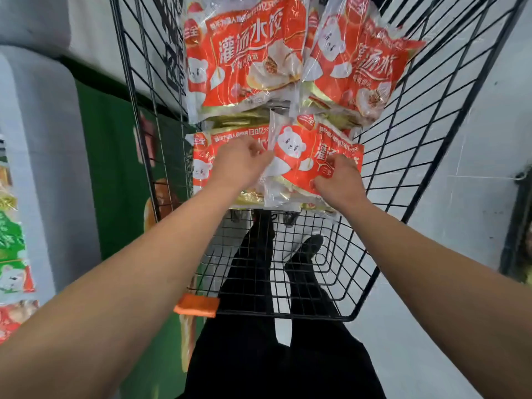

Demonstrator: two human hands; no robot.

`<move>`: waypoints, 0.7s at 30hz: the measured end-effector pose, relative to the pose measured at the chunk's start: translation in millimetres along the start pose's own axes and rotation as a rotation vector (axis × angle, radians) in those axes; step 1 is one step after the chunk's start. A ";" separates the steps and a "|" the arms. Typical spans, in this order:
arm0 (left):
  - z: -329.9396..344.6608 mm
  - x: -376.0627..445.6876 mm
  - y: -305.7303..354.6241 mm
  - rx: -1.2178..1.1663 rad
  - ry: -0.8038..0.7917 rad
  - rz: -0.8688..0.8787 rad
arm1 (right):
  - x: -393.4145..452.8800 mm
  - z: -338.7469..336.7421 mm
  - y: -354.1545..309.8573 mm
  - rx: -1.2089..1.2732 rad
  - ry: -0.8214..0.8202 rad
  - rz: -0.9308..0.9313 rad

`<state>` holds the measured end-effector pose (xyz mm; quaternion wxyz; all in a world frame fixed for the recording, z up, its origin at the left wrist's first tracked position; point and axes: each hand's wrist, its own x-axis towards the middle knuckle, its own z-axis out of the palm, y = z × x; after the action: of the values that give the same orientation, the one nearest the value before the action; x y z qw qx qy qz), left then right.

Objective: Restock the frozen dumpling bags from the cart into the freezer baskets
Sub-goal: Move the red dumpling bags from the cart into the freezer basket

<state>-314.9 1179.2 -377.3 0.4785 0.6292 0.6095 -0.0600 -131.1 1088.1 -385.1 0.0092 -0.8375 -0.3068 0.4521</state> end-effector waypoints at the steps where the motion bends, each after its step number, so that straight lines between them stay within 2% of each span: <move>1: 7.9 5.5 5.5 0.070 -0.049 0.010 | -0.2 1.3 -1.2 0.000 -0.002 0.009; 5: 20.1 12.7 5.3 0.270 -0.043 0.037 | -0.7 6.5 -0.1 0.028 -0.004 0.025; 9: 3.6 1.8 -5.4 0.226 0.035 0.090 | -4.6 9.3 5.0 0.071 0.046 0.044; 11: -7.4 -9.3 -17.2 0.195 0.060 0.058 | -7.5 8.0 7.3 0.103 0.106 0.062; 13: -15.0 -24.2 -39.8 0.161 0.044 -0.063 | -6.5 7.4 11.9 0.186 0.157 0.123; 15: -15.3 -37.8 -65.0 0.071 0.001 -0.220 | -3.3 8.5 17.3 0.290 0.092 0.238; 17: -8.9 -47.1 -78.1 -0.125 -0.097 -0.353 | 0.5 12.0 21.9 0.536 -0.030 0.390; 20: -0.6 -45.4 -73.9 -0.386 -0.236 -0.431 | 1.4 17.0 25.5 0.797 -0.022 0.499; 21: 0.3 -40.0 -71.7 -0.419 -0.222 -0.413 | -0.9 17.7 26.6 0.840 -0.013 0.514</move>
<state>-383.9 1136.1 -389.1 0.6391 0.3691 0.6677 -0.0974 -131.5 1061.4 -402.6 0.2323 -0.8071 0.1185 0.5297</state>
